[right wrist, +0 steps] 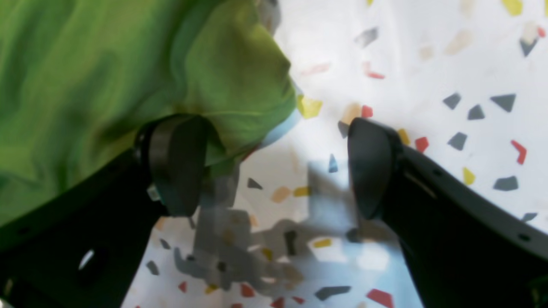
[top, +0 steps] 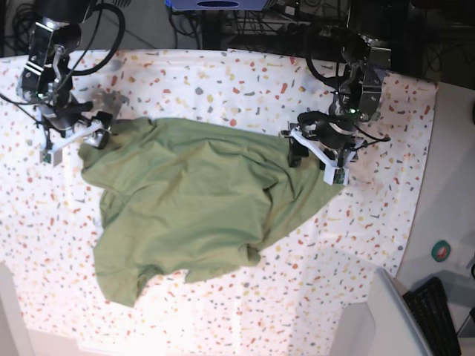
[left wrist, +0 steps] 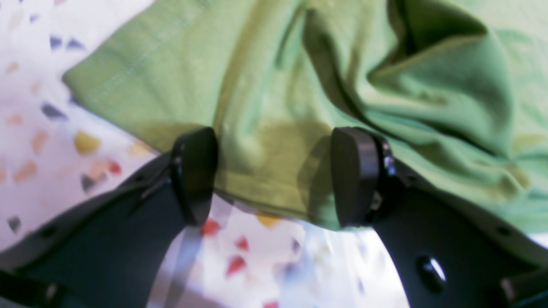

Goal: Layout the t-shirt on the table in an organized manner, then fold the t-shirt properly
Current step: 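Regrasp the shirt edges with both grippers at opposite corners, then lift the shirt with both grippers and drag it across the table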

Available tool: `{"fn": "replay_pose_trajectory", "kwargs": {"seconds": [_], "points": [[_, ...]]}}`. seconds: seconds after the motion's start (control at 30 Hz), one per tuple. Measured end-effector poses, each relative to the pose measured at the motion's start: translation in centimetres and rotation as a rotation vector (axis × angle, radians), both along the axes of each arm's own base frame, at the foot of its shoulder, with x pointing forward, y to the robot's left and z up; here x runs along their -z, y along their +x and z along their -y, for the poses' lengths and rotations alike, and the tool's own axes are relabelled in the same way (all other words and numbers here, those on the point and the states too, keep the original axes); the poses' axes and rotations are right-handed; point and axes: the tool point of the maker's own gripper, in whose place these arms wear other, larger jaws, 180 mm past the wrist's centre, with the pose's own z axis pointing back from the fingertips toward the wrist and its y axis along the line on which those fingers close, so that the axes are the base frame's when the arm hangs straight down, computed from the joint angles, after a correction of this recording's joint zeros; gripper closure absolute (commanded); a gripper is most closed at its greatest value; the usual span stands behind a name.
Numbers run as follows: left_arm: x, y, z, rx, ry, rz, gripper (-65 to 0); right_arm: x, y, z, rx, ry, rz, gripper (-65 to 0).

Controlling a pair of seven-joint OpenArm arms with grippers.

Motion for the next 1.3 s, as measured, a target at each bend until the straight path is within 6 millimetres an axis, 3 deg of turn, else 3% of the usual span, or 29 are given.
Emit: {"fn": "replay_pose_trajectory", "kwargs": {"seconds": [0.1,0.27,0.37,0.5,0.7,0.9,1.07,1.13,1.23,1.3], "points": [[-0.8,-1.0,-2.4,-0.106,-0.018,0.012,-40.3,-0.8,0.6,-0.7,-0.012,0.000,0.021,-46.7],[-1.8,-1.5,-9.0,-0.357,-0.013,0.043,-41.0,-3.3,1.8,-1.4,-0.006,-0.006,0.104,-46.7],[-1.8,-1.4,-10.4,-0.401,-0.022,-0.004,-41.1,-3.0,1.6,-2.0,-0.007,0.007,0.093,-46.7],[-2.3,0.1,-10.1,-0.412,-0.057,-0.004,-41.1,-2.7,1.1,-2.0,-0.008,0.007,0.081,-46.7],[-0.5,2.5,-9.7,-0.438,-0.106,-0.035,-41.1,-0.3,-0.2,-2.7,-0.002,0.046,0.012,-46.7],[-0.5,5.0,-6.6,-0.369,-0.189,-0.022,-41.0,-0.2,-0.1,-2.6,0.000,0.045,0.014,-46.7],[0.0,6.2,-6.0,-0.366,-0.227,-0.030,-39.3,-0.1,-0.1,-2.6,0.000,0.045,0.013,-46.1],[0.3,6.6,-5.9,-0.371,-0.235,-0.033,-29.9,-0.1,-0.1,-2.6,0.000,0.046,0.012,-38.7],[0.9,6.3,-5.8,-0.384,-0.246,-0.046,-2.1,-0.1,-0.2,-2.3,0.005,0.043,0.012,-16.8],[1.2,5.8,-6.0,-0.384,-0.252,-0.050,0.0,-0.2,0.0,-2.3,0.002,0.041,0.012,0.0]]}}
